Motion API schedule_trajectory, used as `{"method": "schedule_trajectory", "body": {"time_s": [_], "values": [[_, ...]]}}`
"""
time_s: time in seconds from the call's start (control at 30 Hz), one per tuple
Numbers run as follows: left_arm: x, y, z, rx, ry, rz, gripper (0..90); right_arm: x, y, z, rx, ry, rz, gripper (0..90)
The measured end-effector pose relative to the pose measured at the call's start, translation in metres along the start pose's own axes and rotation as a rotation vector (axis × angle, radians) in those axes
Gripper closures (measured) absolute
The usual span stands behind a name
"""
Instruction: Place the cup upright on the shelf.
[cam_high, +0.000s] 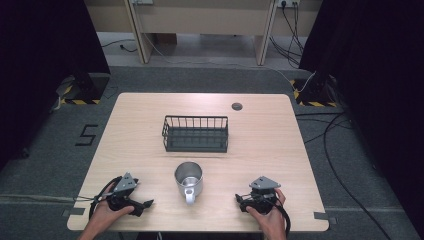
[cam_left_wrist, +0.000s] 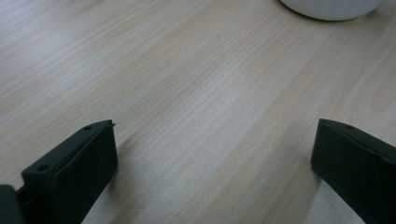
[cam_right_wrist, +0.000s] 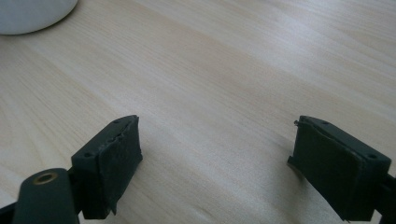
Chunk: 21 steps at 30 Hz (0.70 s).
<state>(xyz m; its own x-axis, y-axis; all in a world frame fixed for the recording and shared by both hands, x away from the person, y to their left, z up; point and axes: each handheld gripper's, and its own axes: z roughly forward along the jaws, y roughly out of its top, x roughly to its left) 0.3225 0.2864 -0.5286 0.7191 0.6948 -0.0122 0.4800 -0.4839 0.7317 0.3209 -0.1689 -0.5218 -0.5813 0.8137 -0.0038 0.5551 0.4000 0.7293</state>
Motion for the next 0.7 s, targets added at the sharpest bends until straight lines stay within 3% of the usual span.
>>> {"method": "schedule_trajectory", "body": {"time_s": [0.2,0.4,0.57,0.63,0.7], "values": [[0.0,0.0,0.0,0.0,0.0,0.0,0.0,0.003,0.001,-0.001,-0.03,0.024,0.014,16.7],[0.0,0.0,0.0,0.0,0.0,0.0,0.0,0.017,0.008,-0.013,-0.072,0.036,-0.007,15.9],[0.0,0.0,0.0,0.0,0.0,0.0,0.0,0.036,0.018,-0.022,-0.107,0.068,0.008,15.4],[0.0,0.0,0.0,0.0,0.0,0.0,0.0,0.05,0.024,-0.025,-0.132,0.099,-0.002,15.4],[0.0,0.0,0.0,0.0,0.0,0.0,0.0,0.055,0.026,-0.025,-0.141,0.115,-0.007,15.4]]}}
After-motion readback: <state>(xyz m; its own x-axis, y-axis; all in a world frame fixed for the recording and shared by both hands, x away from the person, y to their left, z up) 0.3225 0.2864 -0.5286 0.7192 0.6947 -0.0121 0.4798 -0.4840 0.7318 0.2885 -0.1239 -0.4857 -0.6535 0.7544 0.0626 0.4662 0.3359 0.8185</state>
